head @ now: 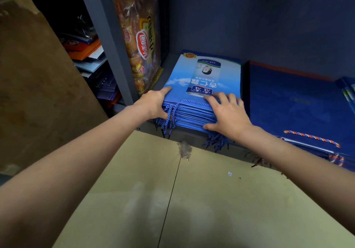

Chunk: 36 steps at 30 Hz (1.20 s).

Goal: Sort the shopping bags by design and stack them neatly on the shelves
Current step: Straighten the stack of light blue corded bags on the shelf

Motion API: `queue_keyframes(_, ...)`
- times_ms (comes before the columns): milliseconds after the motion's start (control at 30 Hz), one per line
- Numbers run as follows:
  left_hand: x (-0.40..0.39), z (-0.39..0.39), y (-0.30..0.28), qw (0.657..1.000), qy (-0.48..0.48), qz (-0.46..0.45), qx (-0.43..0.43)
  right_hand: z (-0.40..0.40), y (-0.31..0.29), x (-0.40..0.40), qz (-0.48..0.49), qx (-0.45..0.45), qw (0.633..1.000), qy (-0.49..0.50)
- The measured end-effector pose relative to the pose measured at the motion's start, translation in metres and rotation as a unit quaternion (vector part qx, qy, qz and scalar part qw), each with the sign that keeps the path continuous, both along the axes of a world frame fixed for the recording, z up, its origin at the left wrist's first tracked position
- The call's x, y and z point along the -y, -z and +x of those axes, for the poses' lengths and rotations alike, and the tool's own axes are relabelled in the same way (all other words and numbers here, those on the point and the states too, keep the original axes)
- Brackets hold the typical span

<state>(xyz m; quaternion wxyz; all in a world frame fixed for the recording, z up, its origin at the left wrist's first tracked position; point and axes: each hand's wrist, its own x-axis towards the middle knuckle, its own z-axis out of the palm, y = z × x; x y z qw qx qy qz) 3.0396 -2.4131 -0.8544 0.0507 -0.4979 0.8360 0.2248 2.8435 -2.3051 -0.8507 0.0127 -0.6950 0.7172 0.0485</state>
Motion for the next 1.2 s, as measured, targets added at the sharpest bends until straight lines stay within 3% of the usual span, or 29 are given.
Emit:
queue_keyframes(133, -0.004, 0.001, -0.001, 0.999, 0.004, 0.008, 0.039, -0.008, 0.004, -0.015, 0.066, 0.068, 0.988, 0.125)
queue_keyframes(233, -0.010, 0.000, 0.000, 0.999, -0.006, -0.022, 0.041, -0.007, 0.007, -0.017, 0.059, 0.077, 0.985, 0.143)
queue_keyframes(500, -0.015, 0.005, 0.005, 0.997, -0.017, -0.068, 0.020, -0.003, 0.021, -0.024, -0.014, 0.066, 0.990, 0.122)
queue_keyframes(633, -0.026, 0.010, 0.011, 0.998, -0.016, -0.061, 0.000, -0.007, 0.013, -0.024, -0.057, -0.067, 0.995, 0.041)
queue_keyframes(767, -0.026, 0.007, 0.010, 0.997, -0.014, -0.080, 0.020, 0.010, 0.019, -0.021, -0.020, -0.145, 0.989, -0.030)
queue_keyframes(967, -0.012, 0.008, 0.008, 0.994, 0.005, -0.102, 0.040, 0.007, 0.020, -0.011, -0.046, -0.099, 0.993, -0.034)
queue_keyframes(1200, -0.006, 0.001, 0.002, 0.995, 0.004, -0.062, 0.073, 0.009, 0.017, -0.013, -0.028, -0.085, 0.996, -0.027)
